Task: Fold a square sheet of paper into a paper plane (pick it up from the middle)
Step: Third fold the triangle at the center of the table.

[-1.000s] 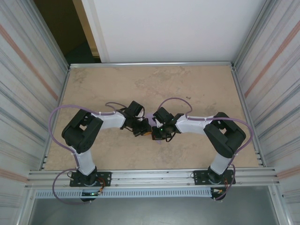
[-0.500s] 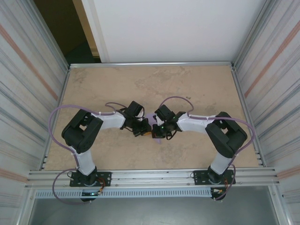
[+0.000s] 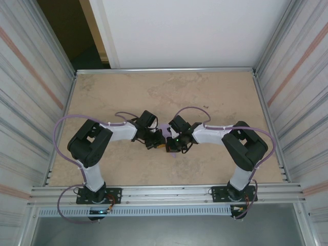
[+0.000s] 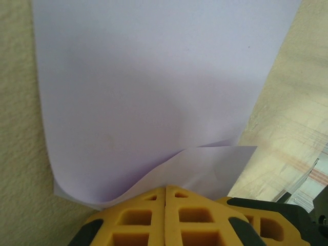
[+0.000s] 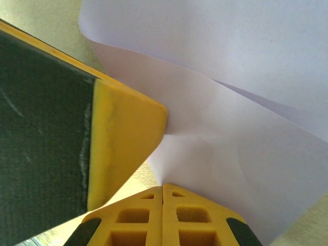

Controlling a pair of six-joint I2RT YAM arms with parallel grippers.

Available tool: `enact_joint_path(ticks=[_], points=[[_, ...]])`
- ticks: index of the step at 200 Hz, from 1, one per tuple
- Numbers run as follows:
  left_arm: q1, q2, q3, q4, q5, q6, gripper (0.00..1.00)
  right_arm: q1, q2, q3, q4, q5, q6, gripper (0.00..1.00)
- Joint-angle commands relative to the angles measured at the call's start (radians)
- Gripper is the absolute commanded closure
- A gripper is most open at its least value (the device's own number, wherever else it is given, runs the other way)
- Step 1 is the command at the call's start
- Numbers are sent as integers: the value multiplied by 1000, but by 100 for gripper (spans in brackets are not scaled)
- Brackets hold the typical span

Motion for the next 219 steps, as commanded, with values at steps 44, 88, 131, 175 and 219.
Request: enact_joint_path(ticks=[44, 88, 131, 175, 219], points=[[25, 73, -33, -143, -121, 16, 94, -4, -44, -66, -66, -4, -46, 98], [28, 80, -29, -157, -128, 20, 94, -4, -104, -121, -90, -5, -47, 97], [28, 80, -23, -154, -120, 21, 94, -3, -171, -199, -122, -3, -34, 98], [28, 66, -14, -138, -103, 21, 94, -11, -295, -207, -155, 33, -32, 98], [25, 56, 14, -127, -72, 26, 94, -9, -323, -142, -65, 43, -2, 97]])
